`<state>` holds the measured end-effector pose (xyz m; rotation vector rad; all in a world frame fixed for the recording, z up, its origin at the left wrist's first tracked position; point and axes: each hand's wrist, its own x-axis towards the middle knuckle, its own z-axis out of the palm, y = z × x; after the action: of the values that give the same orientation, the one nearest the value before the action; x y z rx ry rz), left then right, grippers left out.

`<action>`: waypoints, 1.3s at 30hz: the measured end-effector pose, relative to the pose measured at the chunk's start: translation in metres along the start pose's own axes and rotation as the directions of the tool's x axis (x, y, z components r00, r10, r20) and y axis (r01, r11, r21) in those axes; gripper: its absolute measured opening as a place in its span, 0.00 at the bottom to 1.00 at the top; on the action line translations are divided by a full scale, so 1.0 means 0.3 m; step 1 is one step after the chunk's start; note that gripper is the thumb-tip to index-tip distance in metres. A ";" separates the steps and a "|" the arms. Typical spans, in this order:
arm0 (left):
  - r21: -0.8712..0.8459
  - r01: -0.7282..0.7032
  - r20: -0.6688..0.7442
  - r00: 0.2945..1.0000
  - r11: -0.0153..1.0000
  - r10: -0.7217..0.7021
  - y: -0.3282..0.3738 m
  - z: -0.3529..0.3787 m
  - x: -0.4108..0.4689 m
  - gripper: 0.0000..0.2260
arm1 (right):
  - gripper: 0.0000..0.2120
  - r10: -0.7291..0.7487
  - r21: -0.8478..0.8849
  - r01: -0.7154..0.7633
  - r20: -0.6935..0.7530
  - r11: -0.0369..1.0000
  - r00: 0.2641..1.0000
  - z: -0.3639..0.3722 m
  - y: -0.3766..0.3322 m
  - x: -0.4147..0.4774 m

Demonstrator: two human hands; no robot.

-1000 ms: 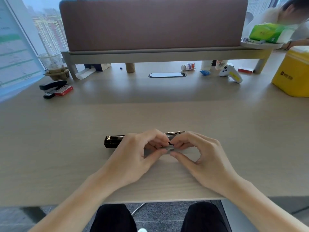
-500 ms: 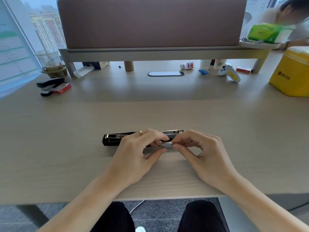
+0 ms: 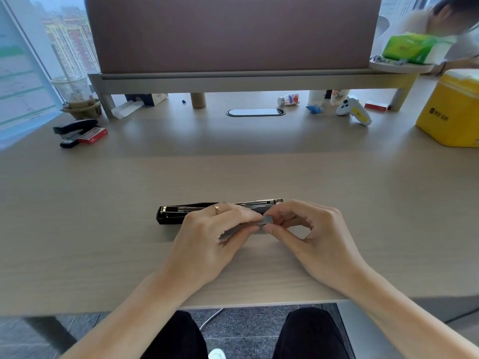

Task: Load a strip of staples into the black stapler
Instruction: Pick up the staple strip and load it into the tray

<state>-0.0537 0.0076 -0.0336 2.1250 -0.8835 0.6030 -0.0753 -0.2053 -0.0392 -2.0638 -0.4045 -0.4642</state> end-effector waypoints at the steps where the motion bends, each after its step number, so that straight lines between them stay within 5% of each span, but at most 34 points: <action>1: 0.002 -0.005 -0.007 1.000 1.000 0.005 0.001 0.001 0.002 0.07 | 0.06 0.002 -0.004 -0.002 0.003 1.000 1.000 0.000 0.001 0.001; 6: -0.002 -0.034 -0.007 0.999 0.999 0.034 0.000 0.008 0.006 0.07 | 0.04 -0.004 -0.022 0.004 0.011 1.000 1.000 -0.001 0.002 -0.002; 13: -0.023 0.125 0.009 0.992 0.992 -0.125 -0.022 0.000 0.122 0.06 | 0.15 0.034 -0.095 -0.047 -0.137 0.994 0.990 -0.033 0.040 0.052; 20: 0.002 0.159 0.063 0.985 0.987 -0.159 -0.038 0.037 0.133 0.05 | 0.11 0.219 -0.026 -0.219 0.013 0.975 0.976 -0.047 0.103 0.079; 39: 0.051 0.095 0.126 0.987 0.994 -0.101 -0.044 0.039 0.131 0.07 | 0.05 0.190 -0.051 -0.187 0.058 0.981 0.980 -0.040 0.125 0.079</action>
<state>-0.0167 -0.0109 -0.0213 2.2540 -0.8360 0.4438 -0.0394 -0.2318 -0.0499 -2.1401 -0.2336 -0.2980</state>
